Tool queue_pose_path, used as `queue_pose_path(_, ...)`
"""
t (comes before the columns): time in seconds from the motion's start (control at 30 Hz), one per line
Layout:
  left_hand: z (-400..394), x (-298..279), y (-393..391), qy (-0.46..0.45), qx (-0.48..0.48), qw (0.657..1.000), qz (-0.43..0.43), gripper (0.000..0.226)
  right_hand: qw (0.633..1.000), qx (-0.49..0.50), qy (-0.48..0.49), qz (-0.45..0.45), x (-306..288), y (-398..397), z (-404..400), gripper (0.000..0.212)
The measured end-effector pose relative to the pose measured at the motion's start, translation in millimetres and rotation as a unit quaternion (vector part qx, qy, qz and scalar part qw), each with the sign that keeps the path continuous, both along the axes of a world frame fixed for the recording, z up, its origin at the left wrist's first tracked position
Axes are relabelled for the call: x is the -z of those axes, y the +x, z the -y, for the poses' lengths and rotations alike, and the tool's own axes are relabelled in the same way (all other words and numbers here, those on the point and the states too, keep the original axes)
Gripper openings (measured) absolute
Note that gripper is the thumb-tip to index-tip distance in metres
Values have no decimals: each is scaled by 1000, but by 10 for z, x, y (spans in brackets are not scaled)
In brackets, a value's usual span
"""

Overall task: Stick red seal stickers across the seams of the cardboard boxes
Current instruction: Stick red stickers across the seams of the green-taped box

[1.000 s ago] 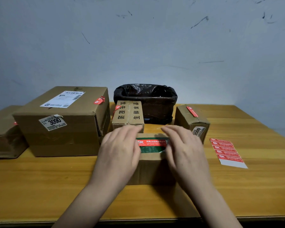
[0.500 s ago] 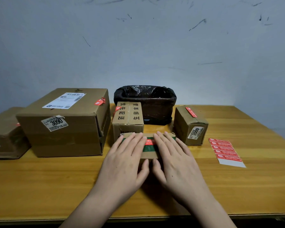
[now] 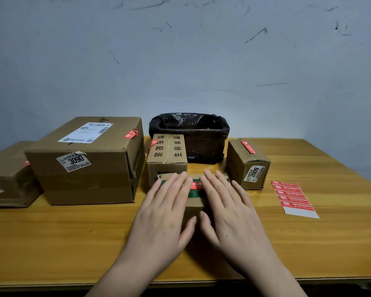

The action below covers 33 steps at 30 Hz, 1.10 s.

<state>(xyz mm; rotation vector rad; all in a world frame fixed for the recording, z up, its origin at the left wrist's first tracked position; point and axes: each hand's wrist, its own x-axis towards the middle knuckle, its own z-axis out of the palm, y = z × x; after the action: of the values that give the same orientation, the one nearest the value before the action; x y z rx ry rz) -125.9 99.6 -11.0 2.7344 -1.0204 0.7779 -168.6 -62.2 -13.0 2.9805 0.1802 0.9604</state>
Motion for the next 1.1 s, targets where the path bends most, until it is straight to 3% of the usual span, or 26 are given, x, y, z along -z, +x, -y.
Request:
queue_pose_path(0.3, 44, 57, -9, 42, -14, 999, -14, 67, 999, -3, -25, -33, 72, 9, -18, 62)
queue_pose_path(0.87, -94, 79, 1, -29, -62, 997, -40, 70, 998, 28, 25, -44, 62, -15, 68, 65)
queue_pose_path(1.1, -154, 2, 3, -72, -87, 990, -84, 77, 974, -5, 209, -86, -19, -26, 176, 87)
